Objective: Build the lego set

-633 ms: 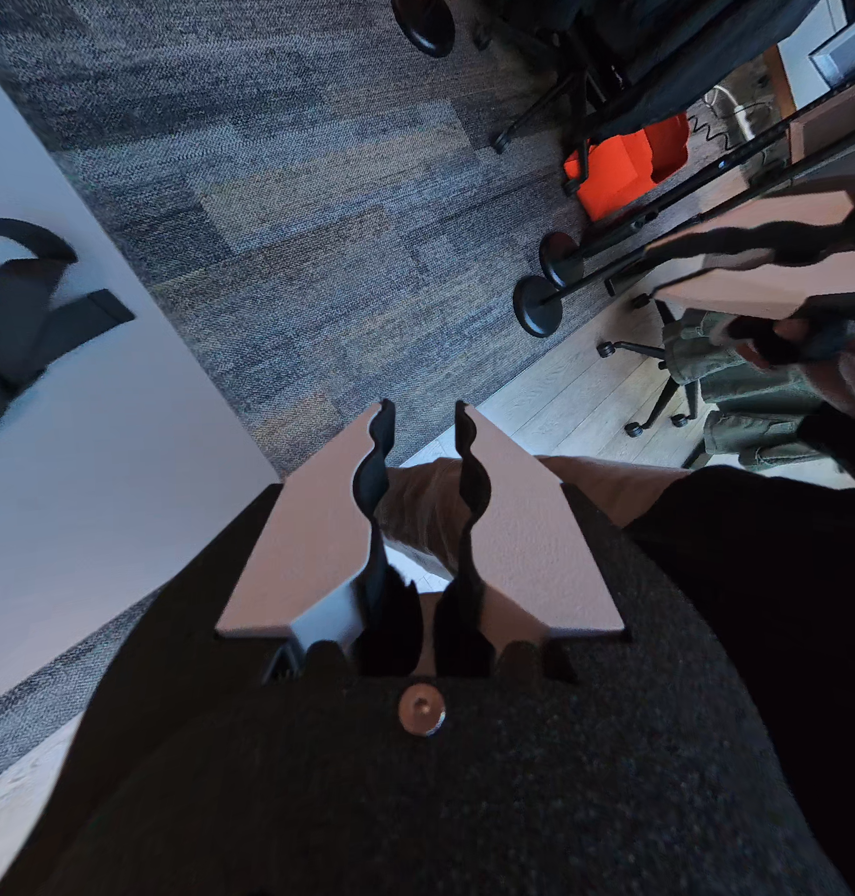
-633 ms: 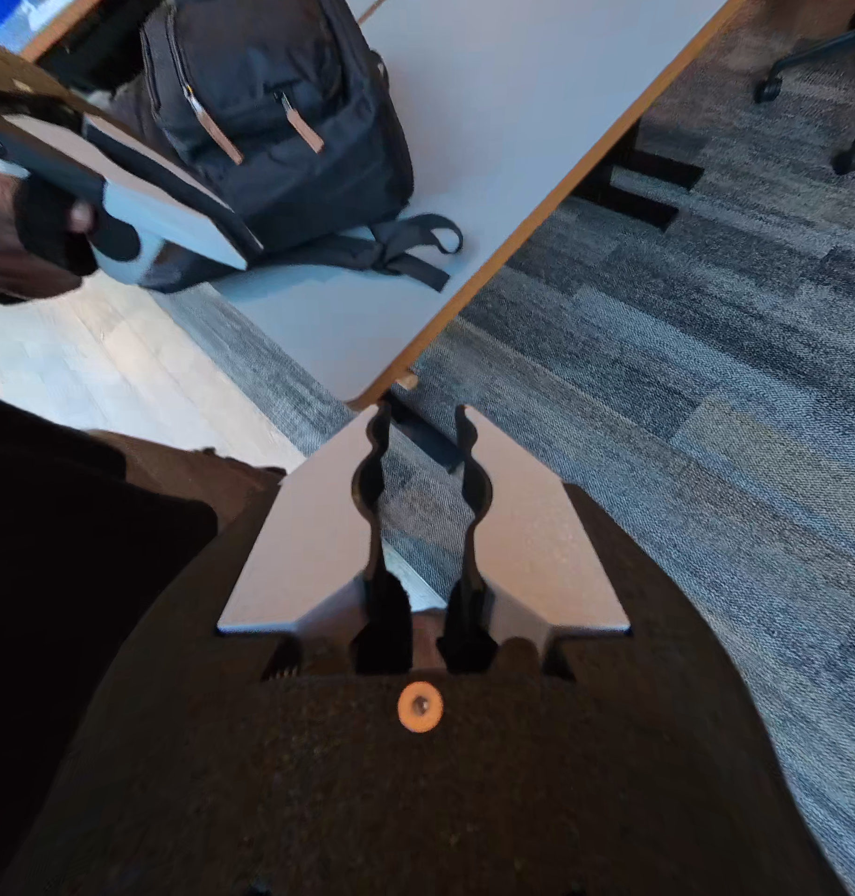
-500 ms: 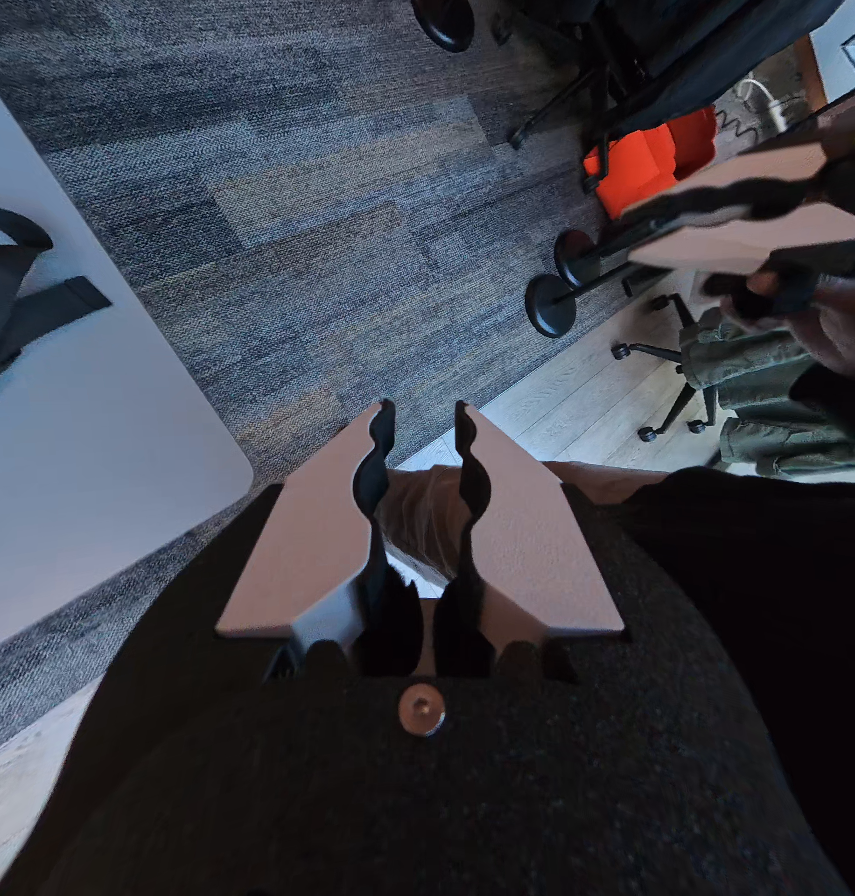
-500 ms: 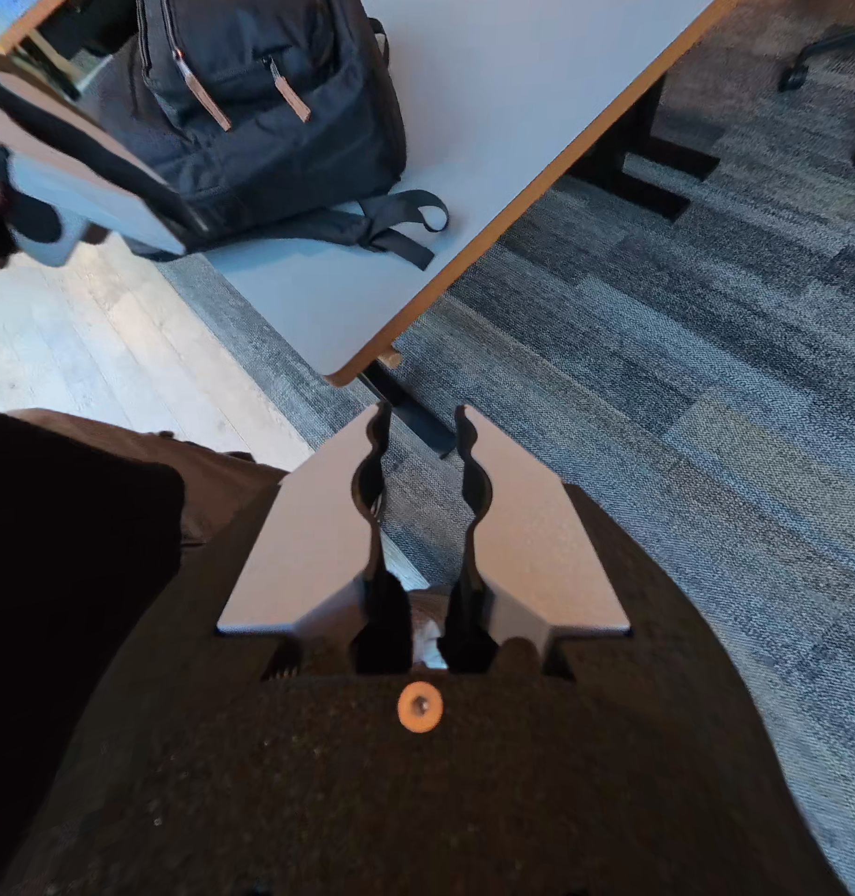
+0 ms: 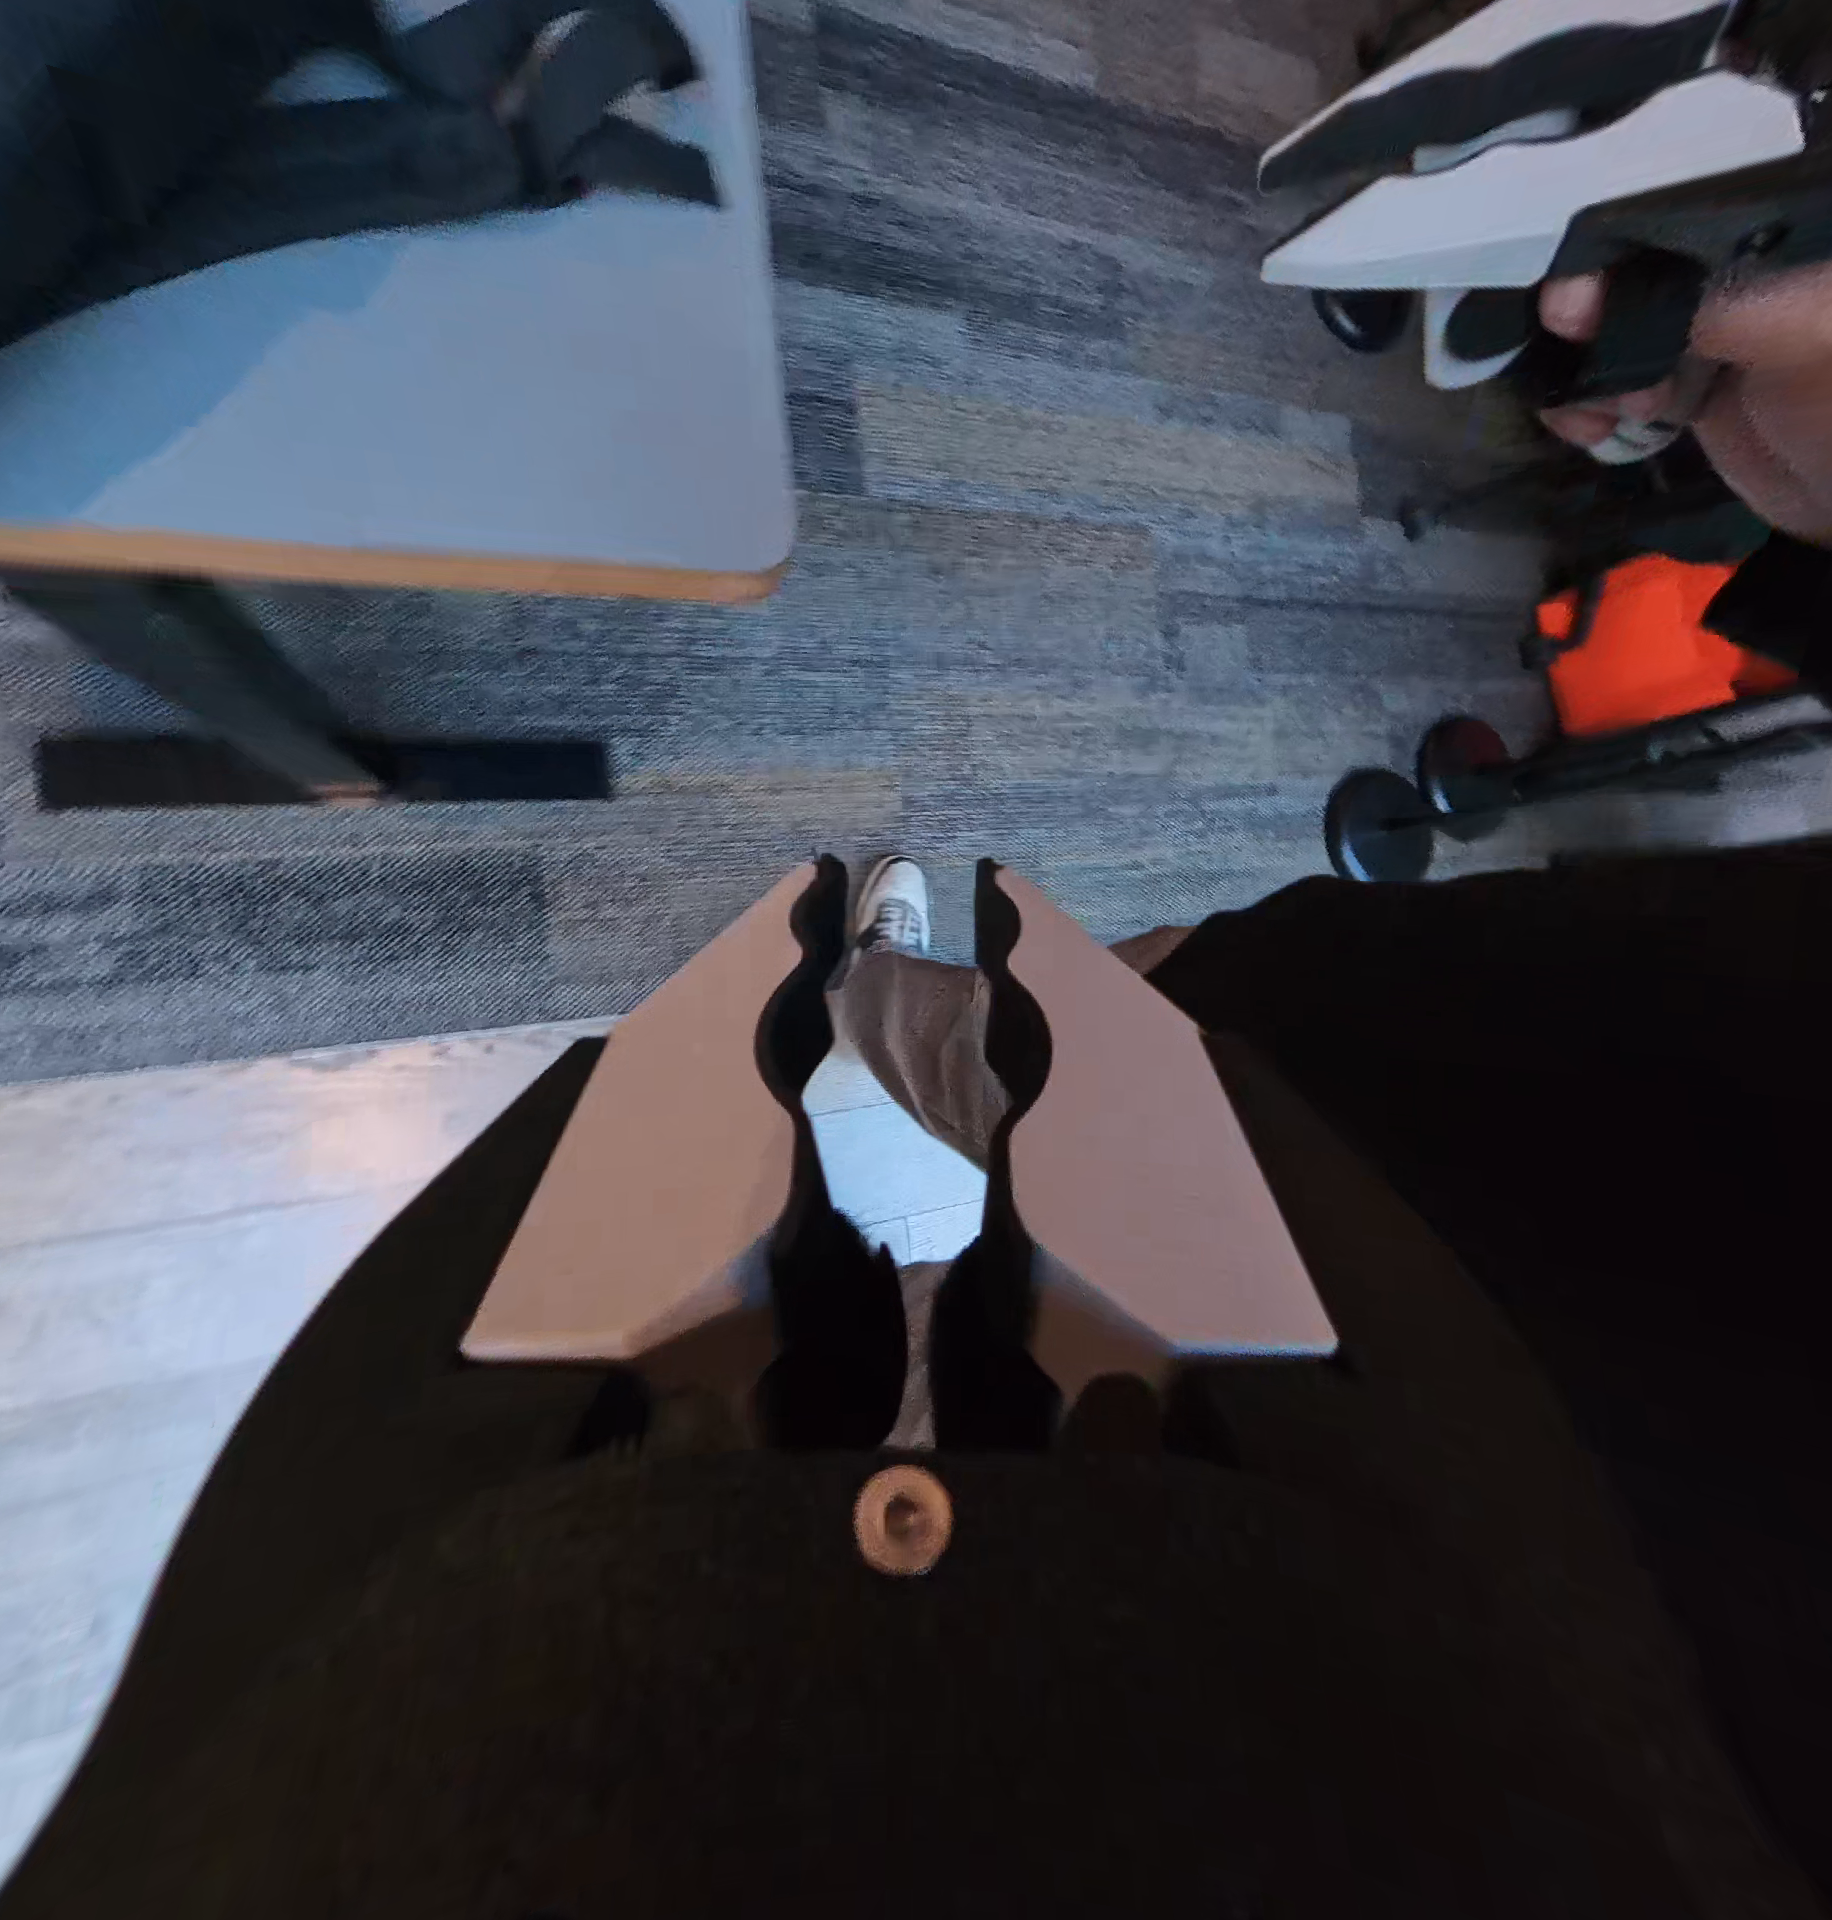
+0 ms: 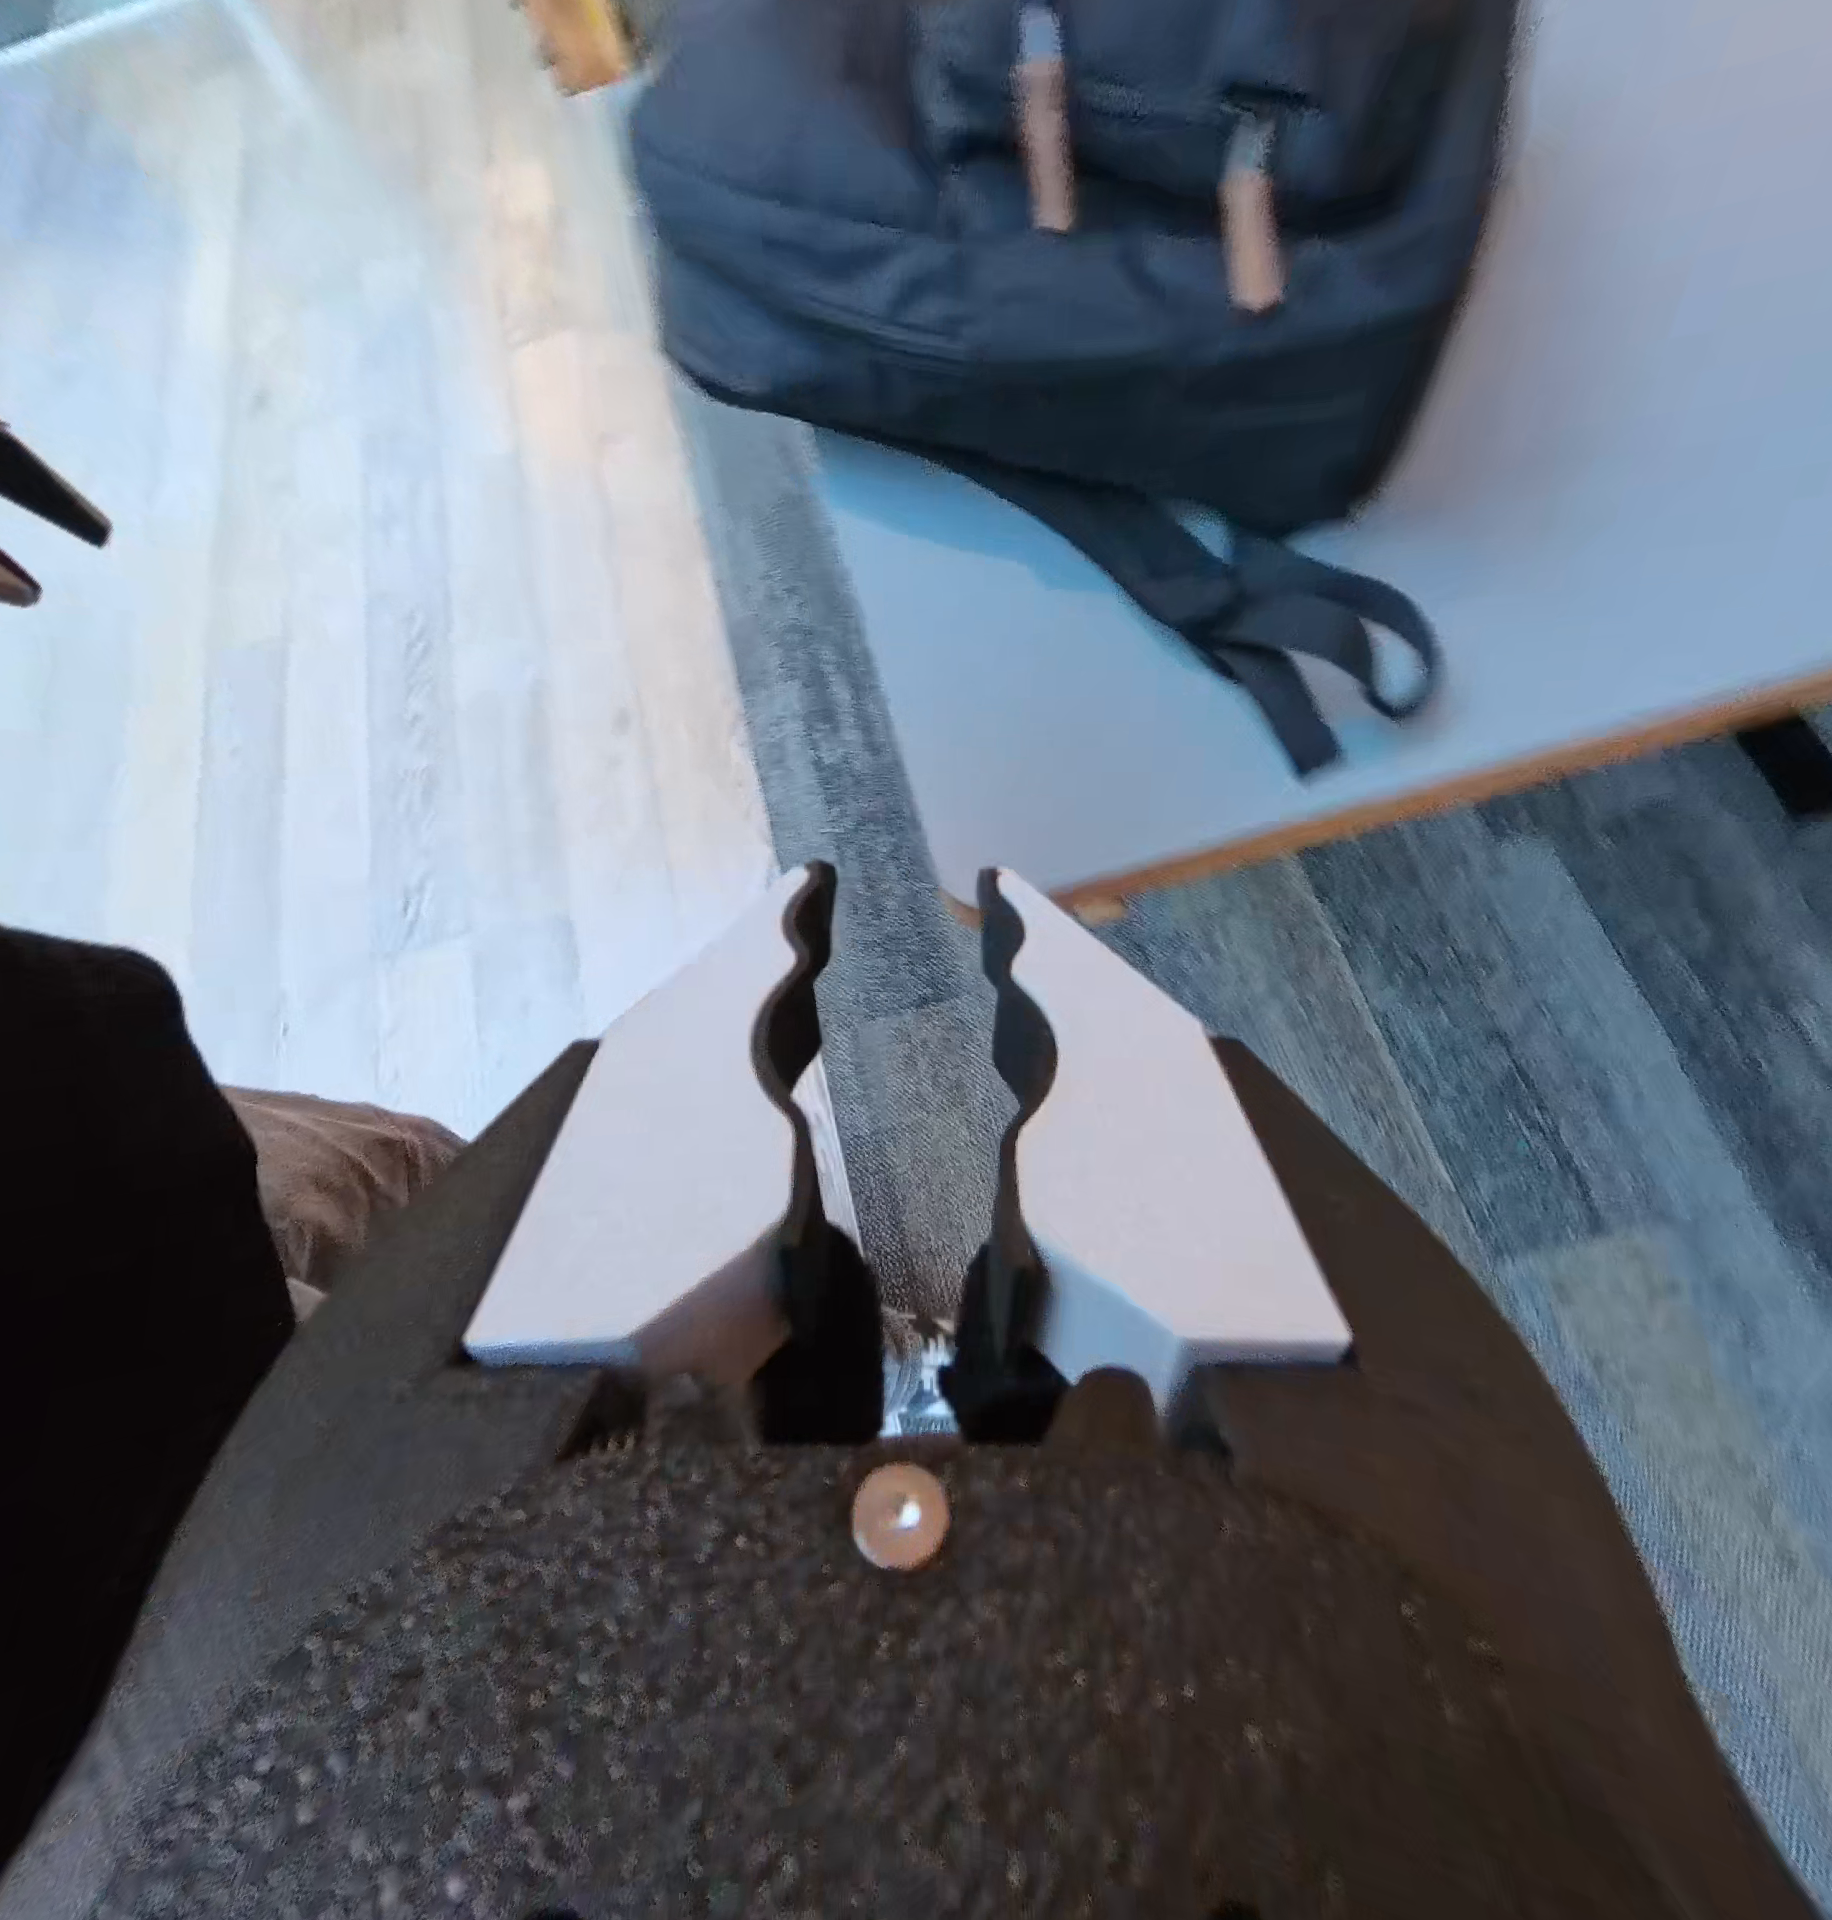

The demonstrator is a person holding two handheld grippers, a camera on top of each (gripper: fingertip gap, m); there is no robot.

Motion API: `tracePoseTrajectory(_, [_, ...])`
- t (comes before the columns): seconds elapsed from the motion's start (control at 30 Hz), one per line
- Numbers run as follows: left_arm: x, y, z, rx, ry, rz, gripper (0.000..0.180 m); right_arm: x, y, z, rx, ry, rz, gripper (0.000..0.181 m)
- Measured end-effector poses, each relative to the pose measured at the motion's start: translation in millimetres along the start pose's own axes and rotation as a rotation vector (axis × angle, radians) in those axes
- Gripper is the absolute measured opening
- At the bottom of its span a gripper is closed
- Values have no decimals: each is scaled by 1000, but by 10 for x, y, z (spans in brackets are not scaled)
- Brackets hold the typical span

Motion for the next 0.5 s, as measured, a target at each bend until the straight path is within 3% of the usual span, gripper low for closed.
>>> tracePoseTrajectory(0.3, [1755,783,2087,215,-158,-358,22,-1221,2391,-1092,292,14,-322,28])
tracePoseTrajectory(0.5, [2557,1198,3061,435,-304,-415,22,-1740,4015,-1379,351,75,-542,28])
Point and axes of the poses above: each gripper's, where its closed fingertips meet, x back along the fingers, z out of its underside, y = z × x across the jaws, the point moved 4 cm from there along x, back along the fingers, and after that the axes turned 4 degrees about y, right-handed, at the moved point
